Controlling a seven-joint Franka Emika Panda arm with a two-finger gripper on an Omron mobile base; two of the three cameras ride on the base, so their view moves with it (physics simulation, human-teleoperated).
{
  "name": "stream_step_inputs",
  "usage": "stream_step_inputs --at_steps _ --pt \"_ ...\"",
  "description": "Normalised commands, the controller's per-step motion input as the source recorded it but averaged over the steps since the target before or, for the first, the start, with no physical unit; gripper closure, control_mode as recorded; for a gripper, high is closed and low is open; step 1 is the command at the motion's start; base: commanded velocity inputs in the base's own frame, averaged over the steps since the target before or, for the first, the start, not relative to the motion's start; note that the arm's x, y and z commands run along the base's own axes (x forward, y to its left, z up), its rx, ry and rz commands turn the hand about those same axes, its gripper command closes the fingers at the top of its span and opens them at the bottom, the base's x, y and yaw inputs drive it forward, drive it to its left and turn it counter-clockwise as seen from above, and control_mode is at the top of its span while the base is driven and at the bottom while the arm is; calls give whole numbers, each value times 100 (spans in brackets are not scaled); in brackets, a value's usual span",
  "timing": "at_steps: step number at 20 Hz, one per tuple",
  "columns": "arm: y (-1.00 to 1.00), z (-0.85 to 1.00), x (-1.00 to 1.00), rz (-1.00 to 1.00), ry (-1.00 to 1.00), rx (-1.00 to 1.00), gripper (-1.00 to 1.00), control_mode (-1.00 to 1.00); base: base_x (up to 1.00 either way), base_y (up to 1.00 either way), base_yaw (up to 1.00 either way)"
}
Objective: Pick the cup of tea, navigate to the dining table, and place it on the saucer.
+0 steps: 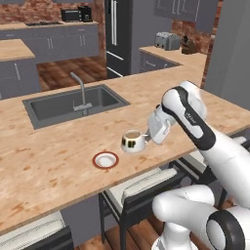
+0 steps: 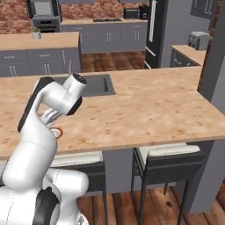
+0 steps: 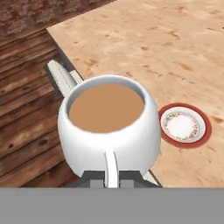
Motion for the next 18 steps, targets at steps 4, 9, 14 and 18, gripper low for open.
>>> stream_step_inputs --at_steps 4,9,14,18 --pt "82 -69 97 5 0 0 100 -100 0 0 0" --pt "41 -47 73 11 0 0 100 -100 0 0 0" --pt "17 -42 44 16 0 0 100 -100 0 0 0" --pt "17 -38 50 16 1 0 100 -100 0 0 0"
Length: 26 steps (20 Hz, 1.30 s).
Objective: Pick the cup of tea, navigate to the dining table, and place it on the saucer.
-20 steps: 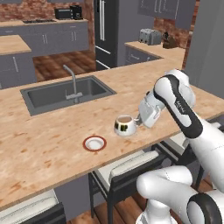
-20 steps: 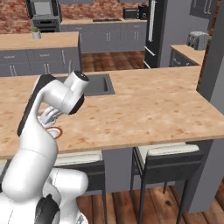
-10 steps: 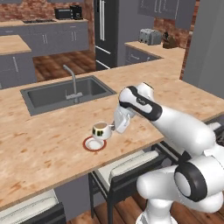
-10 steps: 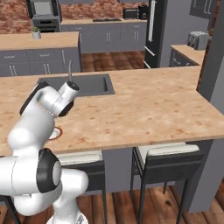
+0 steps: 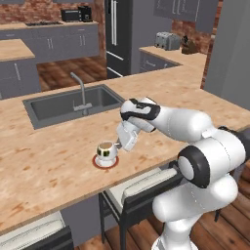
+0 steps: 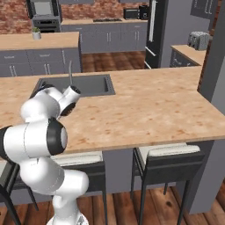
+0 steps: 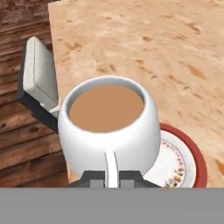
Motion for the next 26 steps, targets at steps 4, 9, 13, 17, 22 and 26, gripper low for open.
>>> stream_step_inputs --at_steps 4,9,13,17,22,26 --pt "2 -15 52 12 0 0 100 -100 0 0 0" --pt "-1 -6 35 9 0 0 100 -100 0 0 0" --pt "14 -26 2 6 0 0 100 -100 0 0 0" --pt "5 -33 2 2 0 0 100 -100 0 0 0" --pt "6 -35 0 1 0 0 100 -100 0 0 0" --pt "0 -28 14 0 0 0 100 -100 0 0 0"
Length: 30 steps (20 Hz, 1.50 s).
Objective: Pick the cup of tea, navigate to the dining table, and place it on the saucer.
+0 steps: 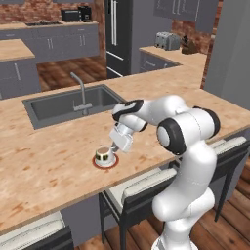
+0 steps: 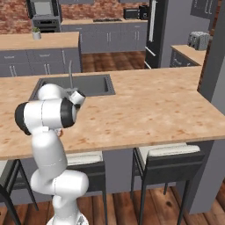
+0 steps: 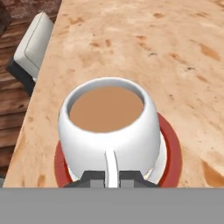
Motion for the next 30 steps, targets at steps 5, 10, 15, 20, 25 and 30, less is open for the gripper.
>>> stream_step_inputs --at_steps 5,10,15,20,25,30 --pt "-2 -21 50 0 0 0 100 -100 0 0 0" --pt "0 -16 34 0 0 0 100 -100 0 0 0" --pt "20 -4 2 0 -1 0 100 -100 0 0 0" --pt "37 0 -13 1 -6 -3 100 -100 0 0 0" --pt "24 0 -20 1 -8 -6 100 -100 0 0 0" --pt "-2 0 -14 4 -8 -5 100 -100 0 0 0"
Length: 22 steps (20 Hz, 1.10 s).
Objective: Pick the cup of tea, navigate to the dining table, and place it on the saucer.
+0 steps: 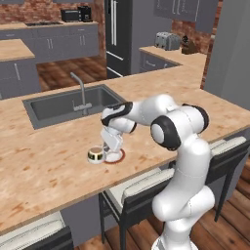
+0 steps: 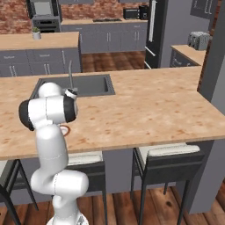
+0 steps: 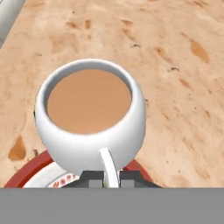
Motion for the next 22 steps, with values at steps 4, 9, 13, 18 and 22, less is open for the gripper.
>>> stream_step_inputs --at_steps 4,9,13,18,22 --pt "-28 5 -10 11 -11 -2 100 -100 0 0 0" --pt "-36 20 0 14 -10 0 100 -100 0 0 0" --pt "-43 23 0 16 -9 0 100 -100 0 0 0" --pt "-39 16 0 15 -4 0 100 -100 0 0 0" --pt "-2 0 7 11 -1 0 100 -100 0 0 0"
